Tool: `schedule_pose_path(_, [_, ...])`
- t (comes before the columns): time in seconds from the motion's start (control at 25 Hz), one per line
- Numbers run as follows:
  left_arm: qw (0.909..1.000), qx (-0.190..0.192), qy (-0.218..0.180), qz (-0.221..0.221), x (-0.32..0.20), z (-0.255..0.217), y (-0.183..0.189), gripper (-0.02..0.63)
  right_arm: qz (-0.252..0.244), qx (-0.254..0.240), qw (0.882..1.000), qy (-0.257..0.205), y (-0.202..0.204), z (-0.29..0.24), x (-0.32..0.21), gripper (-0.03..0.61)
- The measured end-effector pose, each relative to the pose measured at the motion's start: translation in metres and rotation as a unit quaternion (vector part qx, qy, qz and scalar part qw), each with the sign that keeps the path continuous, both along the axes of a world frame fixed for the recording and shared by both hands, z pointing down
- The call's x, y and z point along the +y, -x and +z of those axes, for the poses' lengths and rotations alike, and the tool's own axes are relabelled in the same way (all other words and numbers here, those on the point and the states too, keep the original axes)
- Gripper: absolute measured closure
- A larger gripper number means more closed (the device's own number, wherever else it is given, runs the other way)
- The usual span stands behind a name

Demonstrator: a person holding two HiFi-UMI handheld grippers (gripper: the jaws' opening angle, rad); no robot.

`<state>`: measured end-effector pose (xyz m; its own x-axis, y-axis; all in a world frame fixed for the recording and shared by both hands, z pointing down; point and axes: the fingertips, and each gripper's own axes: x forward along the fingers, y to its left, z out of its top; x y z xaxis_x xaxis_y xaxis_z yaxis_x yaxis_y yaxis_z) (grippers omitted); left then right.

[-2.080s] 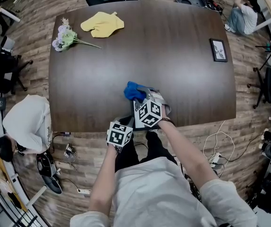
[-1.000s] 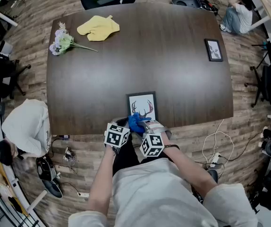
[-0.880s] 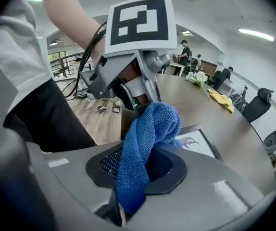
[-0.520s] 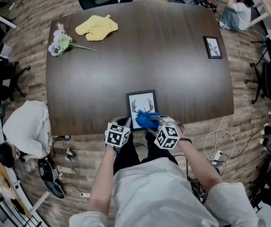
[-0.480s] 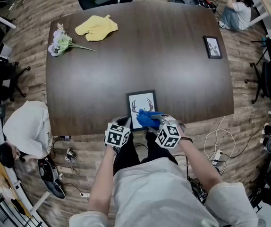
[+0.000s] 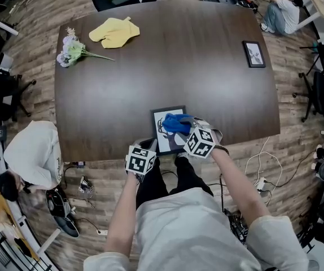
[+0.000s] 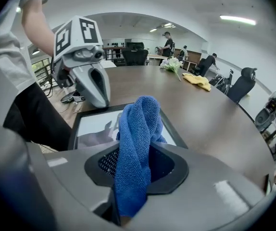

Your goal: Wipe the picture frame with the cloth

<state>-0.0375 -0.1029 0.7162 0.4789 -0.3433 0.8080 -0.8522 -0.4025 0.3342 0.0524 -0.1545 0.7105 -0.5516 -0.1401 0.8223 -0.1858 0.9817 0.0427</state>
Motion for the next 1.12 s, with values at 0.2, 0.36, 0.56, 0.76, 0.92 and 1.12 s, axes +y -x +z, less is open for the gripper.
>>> schedule_pose_path(0.2, [1.0, -0.004, -0.005, 0.0, 0.0, -0.001, 0.0, 0.56, 0.083, 0.015, 0.996, -0.017, 0.016, -0.001, -0.046, 0.472])
schedule_pose_path(0.36, [1.0, -0.001, -0.005, -0.003, 0.0, -0.001, 0.0, 0.56, 0.109, 0.029, 0.993, -0.037, 0.038, -0.002, -0.058, 0.483])
schedule_pose_path(0.56, [0.9999, 0.001, -0.006, -0.012, 0.0, 0.0, 0.002, 0.56, 0.097, 0.016, 0.994, -0.047, 0.076, -0.003, -0.043, 0.494])
schedule_pose_path(0.76, [0.9999, -0.002, -0.006, -0.016, -0.001, -0.001, 0.001, 0.56, 0.074, -0.007, 0.997, -0.025, 0.081, -0.006, -0.022, 0.495])
schedule_pose_path(0.92, [0.9997, -0.001, -0.007, -0.024, -0.001, -0.001, 0.002, 0.56, 0.04, -0.019, 0.999, -0.017, 0.076, -0.005, 0.014, 0.495])
schedule_pose_path(1.12, [0.9996, -0.003, -0.008, -0.027, -0.001, -0.002, 0.002, 0.56, -0.012, -0.02, 1.0, 0.003, 0.064, -0.005, 0.06, 0.495])
